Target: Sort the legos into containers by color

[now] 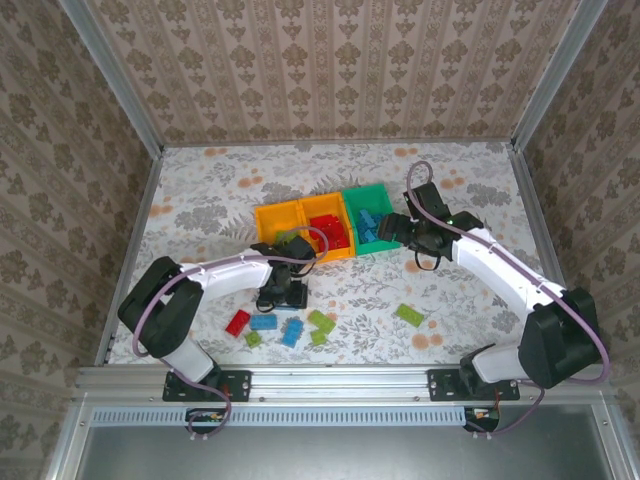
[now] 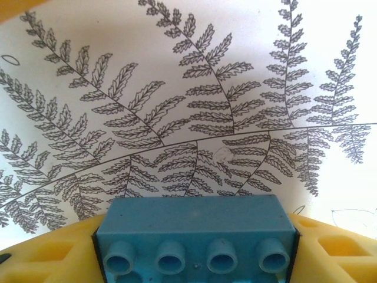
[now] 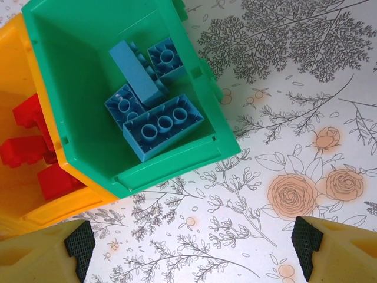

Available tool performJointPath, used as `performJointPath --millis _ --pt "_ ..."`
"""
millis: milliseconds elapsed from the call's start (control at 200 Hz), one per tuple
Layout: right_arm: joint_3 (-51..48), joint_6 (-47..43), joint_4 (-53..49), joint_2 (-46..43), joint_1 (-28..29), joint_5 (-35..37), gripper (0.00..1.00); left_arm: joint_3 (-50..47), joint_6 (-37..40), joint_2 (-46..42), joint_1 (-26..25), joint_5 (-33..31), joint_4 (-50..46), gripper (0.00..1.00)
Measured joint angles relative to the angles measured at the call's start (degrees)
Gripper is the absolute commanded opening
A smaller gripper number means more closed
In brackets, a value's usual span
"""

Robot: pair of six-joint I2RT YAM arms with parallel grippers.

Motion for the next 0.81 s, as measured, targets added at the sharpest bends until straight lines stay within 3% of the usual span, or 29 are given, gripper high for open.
performJointPath --millis 195,495,805 --pt "-1.51 -0.02 -0.33 -1.05 -0.92 0.02 0.91 4.46 0.52 0.76 0.0 -0.02 -0.63 0.57" --pt "-6.05 0.31 -0.79 -5.09 -3.61 0.24 0.91 23.34 5.62 1.88 0.0 0.09 -0.46 0.57" --pt "-10.19 1.07 -1.09 -8.41 -4.02 0.22 0.91 44.98 11.39 19.56 0.0 6.84 3.15 0.57"
